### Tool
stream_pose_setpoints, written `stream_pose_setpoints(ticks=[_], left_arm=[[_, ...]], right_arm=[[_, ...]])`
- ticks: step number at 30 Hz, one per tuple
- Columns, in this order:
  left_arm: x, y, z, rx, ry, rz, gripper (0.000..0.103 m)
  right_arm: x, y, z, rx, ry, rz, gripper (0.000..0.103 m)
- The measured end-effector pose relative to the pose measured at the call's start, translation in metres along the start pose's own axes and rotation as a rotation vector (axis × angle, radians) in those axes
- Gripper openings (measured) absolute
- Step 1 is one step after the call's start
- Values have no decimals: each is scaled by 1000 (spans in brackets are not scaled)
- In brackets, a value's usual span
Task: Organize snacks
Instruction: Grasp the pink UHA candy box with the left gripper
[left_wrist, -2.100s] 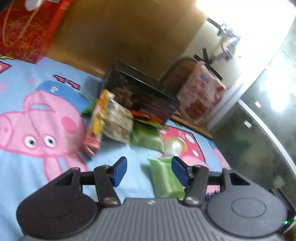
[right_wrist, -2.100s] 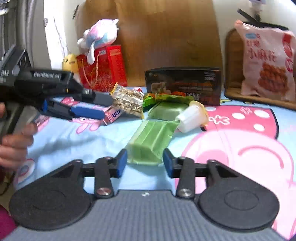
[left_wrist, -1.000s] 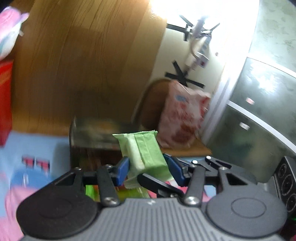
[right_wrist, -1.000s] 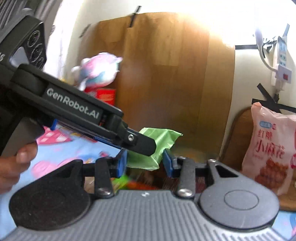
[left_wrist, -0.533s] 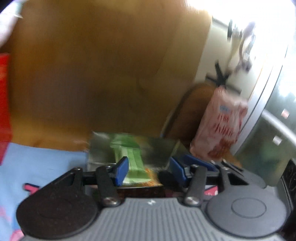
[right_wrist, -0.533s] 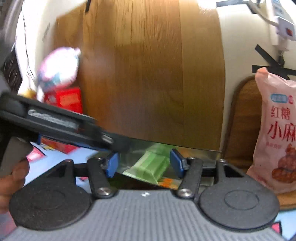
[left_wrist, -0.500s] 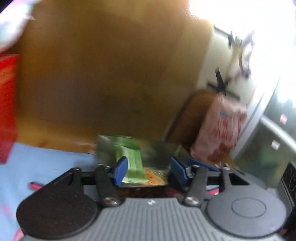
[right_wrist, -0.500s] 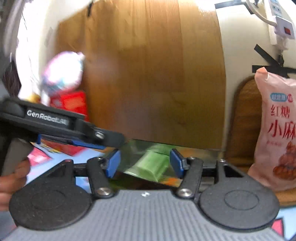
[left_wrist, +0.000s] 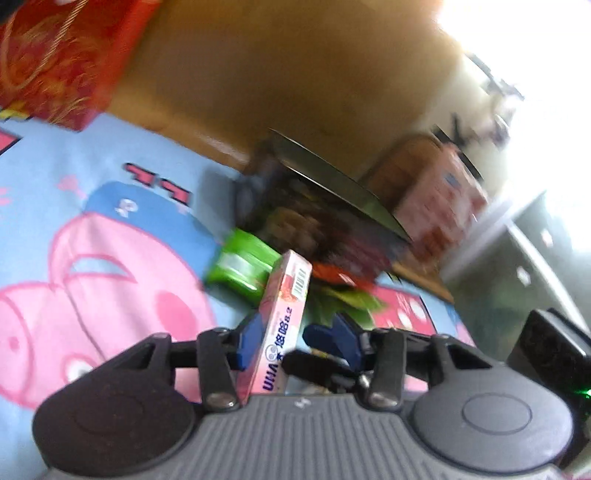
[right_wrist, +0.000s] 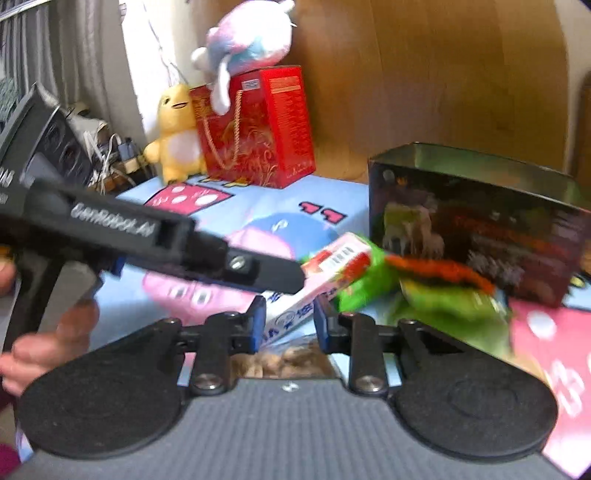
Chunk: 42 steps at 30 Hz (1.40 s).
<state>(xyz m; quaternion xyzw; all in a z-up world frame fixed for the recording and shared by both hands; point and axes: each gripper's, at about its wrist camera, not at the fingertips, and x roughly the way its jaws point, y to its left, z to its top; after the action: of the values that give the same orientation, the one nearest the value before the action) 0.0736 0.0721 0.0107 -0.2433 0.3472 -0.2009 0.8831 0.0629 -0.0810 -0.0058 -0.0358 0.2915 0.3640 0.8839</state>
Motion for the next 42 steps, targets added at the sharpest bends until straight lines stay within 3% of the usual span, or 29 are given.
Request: stream_pose_setpoints(ticks=[2,4,6,7,10,15,17,22,25,27,29,32,34,36,39,42], left_arm=[[6,-13,-13,28,42,-46,44],[6,-31,-25,100,28,-44,44],[13,-44,-34,132,88,-124,44],[16,-50,-39,145,119,-152,45],[12,-62,-45,223,99,-101,48],[-20,-37,-20,104,-31,-53,54],[-32,-23,-10,45,-80,-12,54],[-46,3,-5,-62,-108,16,62],[-48,6,-8,-62,-90,27,62],[-46,5,-10,-53,-77,27,62],[-44,3,-10,-35,-69,29,62],[-39,0,-7,-7,-56,25,67],[-31,-4,-3,12,-45,18,69],[-20,-11,-1,35,-32,12,69],[0,-19,3,63,-7,5,69],[17,-26,6,74,23,13,68]], right_arm=[[-21,7,-15,-45,-6,-67,32],[-42,11,-33,-58,-14,-119,32],[-64,9,-46,-22,-29,-130,34],[-69,6,-48,2,-32,-130,39],[-89,3,-57,51,-61,-124,45],[-92,12,-49,54,-99,-118,47],[-86,24,-41,22,-103,-90,56],[-33,56,-25,-74,14,-86,59],[-3,55,-18,-73,88,-132,58],[3,48,-17,-56,104,-138,49],[-9,42,-21,-59,105,-134,39],[-37,36,-32,-170,106,-159,31],[-53,22,-37,-207,111,-250,31],[-72,2,-39,-161,72,-359,33],[-98,-22,-41,-45,16,-445,37],[-114,-24,-46,20,-36,-396,39]])
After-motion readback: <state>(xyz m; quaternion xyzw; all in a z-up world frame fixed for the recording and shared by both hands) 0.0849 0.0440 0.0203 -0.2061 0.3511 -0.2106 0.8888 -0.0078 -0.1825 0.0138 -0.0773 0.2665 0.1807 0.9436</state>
